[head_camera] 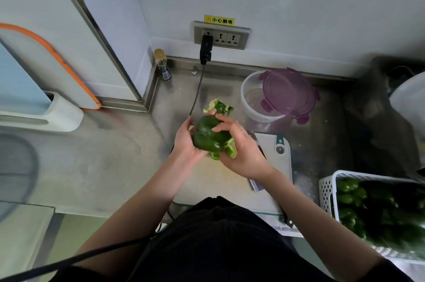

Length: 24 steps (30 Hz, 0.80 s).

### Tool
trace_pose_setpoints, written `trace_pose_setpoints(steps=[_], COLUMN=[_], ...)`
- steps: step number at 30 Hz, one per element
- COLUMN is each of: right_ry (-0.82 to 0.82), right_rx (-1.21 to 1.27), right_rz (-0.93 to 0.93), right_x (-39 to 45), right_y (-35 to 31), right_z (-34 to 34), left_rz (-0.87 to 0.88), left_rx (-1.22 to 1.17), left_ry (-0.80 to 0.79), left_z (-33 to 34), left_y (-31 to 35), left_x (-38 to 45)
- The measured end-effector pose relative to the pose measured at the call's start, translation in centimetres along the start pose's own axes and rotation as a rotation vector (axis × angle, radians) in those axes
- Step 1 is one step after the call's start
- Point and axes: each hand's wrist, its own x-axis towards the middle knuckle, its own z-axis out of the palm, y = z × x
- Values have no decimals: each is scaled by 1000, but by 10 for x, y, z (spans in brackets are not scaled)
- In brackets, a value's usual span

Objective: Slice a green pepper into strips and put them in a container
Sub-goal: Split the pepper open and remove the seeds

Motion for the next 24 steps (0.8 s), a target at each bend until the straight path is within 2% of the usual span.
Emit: trace_pose_setpoints(steps=[2, 3, 7, 9, 11, 14, 17, 20, 21, 23, 24], right_ry=[-69, -79, -2, -30, -15, 117, 88, 159, 136, 92, 123], right_rx=[152, 138, -105, -153, -173, -125, -93, -76, -83, -60, -33], right_rz=[104, 149, 371, 356, 255, 155, 208, 228, 219, 242, 250], right_x=[4, 7, 25, 26, 25, 21, 20, 21, 20, 18, 19], right_y=[-7, -9, -11, -10, -14, -19, -13, -5, -5, -4, -2], right_z=[-4, -4, -8, -14, -14, -6, -7, -13, -12, -7, -6], left_rz=[2, -2, -8, -18, -21, -61, -111, -162, -175, -167, -153], left_rx=[42, 70, 200, 207, 162, 135, 148, 138, 127, 150, 153], left_ry=[-41, -58, -22, -29, -46, -56, -27, -17, -5, 29, 14], left_z=[2, 5, 16, 15, 13, 14, 19, 20, 20, 21, 22], left_y=[1, 0, -1, -3, -3, -2, -1, 1, -1, -3, -4], left_x=[3, 1, -3, -2, -2, 1, 3, 8, 8, 8, 8])
